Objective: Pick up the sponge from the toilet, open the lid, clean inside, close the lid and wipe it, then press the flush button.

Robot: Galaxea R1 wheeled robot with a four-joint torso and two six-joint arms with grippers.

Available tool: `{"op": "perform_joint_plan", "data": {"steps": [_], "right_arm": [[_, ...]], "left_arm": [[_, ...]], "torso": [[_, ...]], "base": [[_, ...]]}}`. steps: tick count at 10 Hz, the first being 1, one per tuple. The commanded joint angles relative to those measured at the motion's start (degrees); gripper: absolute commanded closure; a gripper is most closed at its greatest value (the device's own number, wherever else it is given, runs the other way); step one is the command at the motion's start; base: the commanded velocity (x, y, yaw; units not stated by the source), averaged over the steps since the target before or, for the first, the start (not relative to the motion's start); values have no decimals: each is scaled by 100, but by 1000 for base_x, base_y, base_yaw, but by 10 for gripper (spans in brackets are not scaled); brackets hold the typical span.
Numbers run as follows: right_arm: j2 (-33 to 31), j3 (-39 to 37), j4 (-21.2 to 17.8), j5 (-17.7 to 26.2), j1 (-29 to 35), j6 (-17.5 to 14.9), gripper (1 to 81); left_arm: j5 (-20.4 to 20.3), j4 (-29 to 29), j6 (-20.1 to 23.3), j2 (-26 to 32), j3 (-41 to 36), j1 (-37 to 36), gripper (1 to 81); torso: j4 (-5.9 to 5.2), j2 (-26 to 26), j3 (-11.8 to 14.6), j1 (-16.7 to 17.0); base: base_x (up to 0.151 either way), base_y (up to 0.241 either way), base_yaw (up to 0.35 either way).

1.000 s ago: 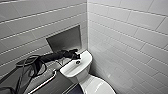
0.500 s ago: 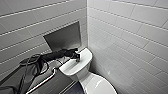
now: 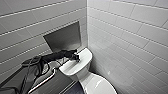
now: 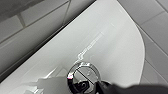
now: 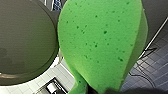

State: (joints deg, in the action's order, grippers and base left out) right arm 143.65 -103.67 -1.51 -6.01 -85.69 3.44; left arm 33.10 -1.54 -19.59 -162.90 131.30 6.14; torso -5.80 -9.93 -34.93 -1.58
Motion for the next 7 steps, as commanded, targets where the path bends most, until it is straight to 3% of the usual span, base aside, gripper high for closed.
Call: {"op": "perform_joint_plan", "data": {"steps": [1,7], "right_arm": [[-89,129,-16,469,-33,-10,811],[-80,120,-16,469,-50,-10,811]], "left_arm": [[153,180,25,29,238,-935,811],[-57,303,61,-498,1028,-847,811]], "torso": [[0,0,0,0],[0,0,-2,0]], "base": [[0,0,0],[0,0,0]]}}
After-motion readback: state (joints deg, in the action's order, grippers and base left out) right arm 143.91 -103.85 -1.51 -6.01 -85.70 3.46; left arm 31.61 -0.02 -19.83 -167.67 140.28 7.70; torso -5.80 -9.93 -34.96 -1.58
